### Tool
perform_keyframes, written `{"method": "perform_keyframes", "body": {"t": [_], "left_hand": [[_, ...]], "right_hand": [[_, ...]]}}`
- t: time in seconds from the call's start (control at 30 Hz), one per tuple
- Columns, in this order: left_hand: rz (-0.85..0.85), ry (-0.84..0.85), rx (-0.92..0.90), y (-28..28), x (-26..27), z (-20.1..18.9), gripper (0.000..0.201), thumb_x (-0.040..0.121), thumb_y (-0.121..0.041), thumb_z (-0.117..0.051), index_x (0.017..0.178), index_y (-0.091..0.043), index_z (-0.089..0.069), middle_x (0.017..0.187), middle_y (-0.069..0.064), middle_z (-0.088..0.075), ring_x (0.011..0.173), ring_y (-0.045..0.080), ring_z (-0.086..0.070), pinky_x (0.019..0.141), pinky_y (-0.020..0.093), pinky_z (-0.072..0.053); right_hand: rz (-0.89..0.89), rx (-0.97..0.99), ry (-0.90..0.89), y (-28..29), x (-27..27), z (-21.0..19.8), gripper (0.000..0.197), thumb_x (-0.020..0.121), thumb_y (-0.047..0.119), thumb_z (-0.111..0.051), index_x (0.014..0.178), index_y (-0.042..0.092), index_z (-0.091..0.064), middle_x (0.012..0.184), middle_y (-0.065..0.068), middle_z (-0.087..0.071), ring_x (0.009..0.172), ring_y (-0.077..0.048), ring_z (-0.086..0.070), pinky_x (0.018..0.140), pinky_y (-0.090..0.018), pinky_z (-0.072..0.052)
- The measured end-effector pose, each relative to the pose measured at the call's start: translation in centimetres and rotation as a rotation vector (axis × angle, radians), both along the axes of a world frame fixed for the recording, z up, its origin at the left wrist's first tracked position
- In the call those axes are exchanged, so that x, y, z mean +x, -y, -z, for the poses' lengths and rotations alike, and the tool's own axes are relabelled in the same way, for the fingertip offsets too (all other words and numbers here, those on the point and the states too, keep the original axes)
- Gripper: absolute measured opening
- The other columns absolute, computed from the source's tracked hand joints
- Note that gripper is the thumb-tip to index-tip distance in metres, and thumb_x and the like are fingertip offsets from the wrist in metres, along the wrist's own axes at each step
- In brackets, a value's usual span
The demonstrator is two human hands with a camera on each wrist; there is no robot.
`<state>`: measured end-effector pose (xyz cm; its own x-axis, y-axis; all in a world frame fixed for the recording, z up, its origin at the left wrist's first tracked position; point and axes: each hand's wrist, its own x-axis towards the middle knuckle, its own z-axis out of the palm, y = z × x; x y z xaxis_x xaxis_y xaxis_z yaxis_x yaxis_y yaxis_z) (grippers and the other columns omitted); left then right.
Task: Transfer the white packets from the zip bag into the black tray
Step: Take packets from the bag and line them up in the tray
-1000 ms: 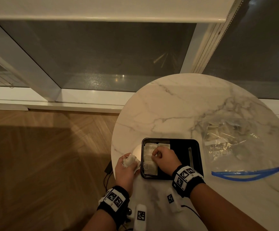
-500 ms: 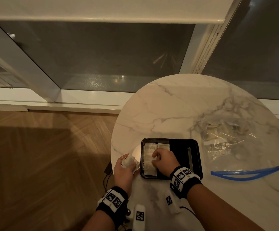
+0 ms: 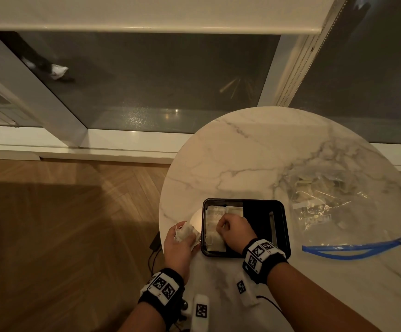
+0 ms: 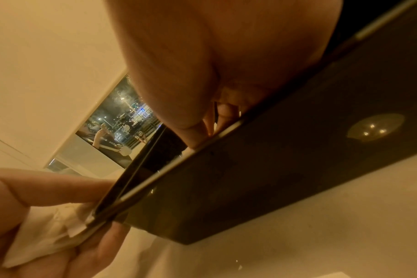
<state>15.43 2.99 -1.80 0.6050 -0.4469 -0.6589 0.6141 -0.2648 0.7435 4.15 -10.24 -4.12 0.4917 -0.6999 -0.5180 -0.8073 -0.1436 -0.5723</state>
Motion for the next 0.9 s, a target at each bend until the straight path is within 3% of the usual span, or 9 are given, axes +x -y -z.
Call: {"method": "perform_keyframes", "body": {"t": [0.2, 0.3, 0.37, 0.53, 0.67, 0.77, 0.83, 0.9], "left_hand": [[-0.012, 0.002, -0.008, 0.1, -0.1, -0.3, 0.033, 0.091, 0.008, -0.061, 0.117, -0.012, -0.063, 0.104, 0.013, -0.068, 0.092, 0.026, -0.067, 0.080, 0.040, -0.060], [-0.010, 0.014, 0.011, -0.1, -0.1, -0.1, 0.034, 0.090, 0.006, -0.063, 0.116, -0.015, -0.064, 0.109, 0.015, -0.069, 0.098, 0.029, -0.067, 0.085, 0.045, -0.059], [-0.008, 0.014, 0.013, -0.2, -0.1, -0.2, 0.034, 0.089, 0.006, -0.064, 0.116, -0.016, -0.065, 0.110, 0.016, -0.069, 0.100, 0.031, -0.068, 0.088, 0.049, -0.059], [-0.006, -0.011, -0.015, 0.0, -0.1, -0.5, 0.033, 0.090, 0.007, -0.063, 0.116, -0.013, -0.063, 0.106, 0.017, -0.067, 0.093, 0.027, -0.066, 0.080, 0.042, -0.060], [-0.016, -0.022, -0.037, 0.1, 0.0, -0.9, 0.032, 0.091, 0.007, -0.062, 0.117, -0.012, -0.062, 0.103, 0.012, -0.066, 0.092, 0.024, -0.065, 0.080, 0.041, -0.059], [-0.010, -0.016, -0.040, 0.2, 0.0, -1.0, 0.029, 0.092, 0.005, -0.062, 0.115, -0.012, -0.062, 0.099, 0.010, -0.065, 0.087, 0.022, -0.065, 0.077, 0.038, -0.059], [-0.009, -0.014, -0.029, 0.2, 0.0, -1.0, 0.031, 0.091, 0.005, -0.062, 0.116, -0.013, -0.062, 0.101, 0.010, -0.065, 0.089, 0.022, -0.065, 0.078, 0.039, -0.059], [-0.003, -0.008, -0.021, 0.2, -0.1, -1.0, 0.033, 0.091, 0.006, -0.062, 0.118, -0.013, -0.062, 0.104, 0.010, -0.066, 0.092, 0.023, -0.065, 0.079, 0.040, -0.059]], "right_hand": [[-0.023, -0.008, 0.029, 0.0, 0.1, -0.2, 0.007, 0.089, 0.025, -0.063, 0.083, 0.023, -0.065, 0.069, 0.008, -0.055, 0.063, -0.009, -0.053, 0.059, -0.024, -0.042], [-0.025, -0.003, 0.052, 0.0, 0.1, -0.3, 0.008, 0.088, 0.025, -0.065, 0.080, 0.024, -0.065, 0.066, 0.007, -0.054, 0.061, -0.009, -0.052, 0.056, -0.024, -0.041], [-0.036, -0.004, 0.055, 0.0, 0.1, -0.4, 0.010, 0.087, 0.026, -0.066, 0.078, 0.027, -0.065, 0.064, 0.008, -0.053, 0.060, -0.008, -0.051, 0.057, -0.025, -0.041], [0.001, -0.023, 0.063, 0.0, -0.2, -0.4, 0.008, 0.090, 0.029, -0.063, 0.085, 0.024, -0.066, 0.068, 0.009, -0.053, 0.067, -0.011, -0.053, 0.062, -0.026, -0.043], [0.180, -0.018, 0.083, 0.2, -0.9, -0.7, 0.006, 0.091, 0.022, -0.059, 0.087, 0.025, -0.063, 0.078, 0.005, -0.062, 0.076, -0.015, -0.061, 0.064, -0.019, -0.046], [0.292, 0.079, 0.080, 0.1, -1.0, -0.5, 0.012, 0.088, 0.022, -0.059, 0.079, 0.028, -0.063, 0.086, -0.001, -0.070, 0.081, -0.020, -0.068, 0.078, -0.031, -0.059], [0.306, 0.134, 0.108, -0.2, -0.9, -0.4, 0.016, 0.085, 0.018, -0.059, 0.073, 0.028, -0.063, 0.080, -0.005, -0.072, 0.076, -0.024, -0.071, 0.076, -0.042, -0.062], [0.282, 0.142, 0.115, -0.4, -0.9, -0.5, 0.019, 0.084, 0.015, -0.059, 0.071, 0.029, -0.062, 0.078, -0.006, -0.072, 0.076, -0.026, -0.072, 0.074, -0.045, -0.062]]}}
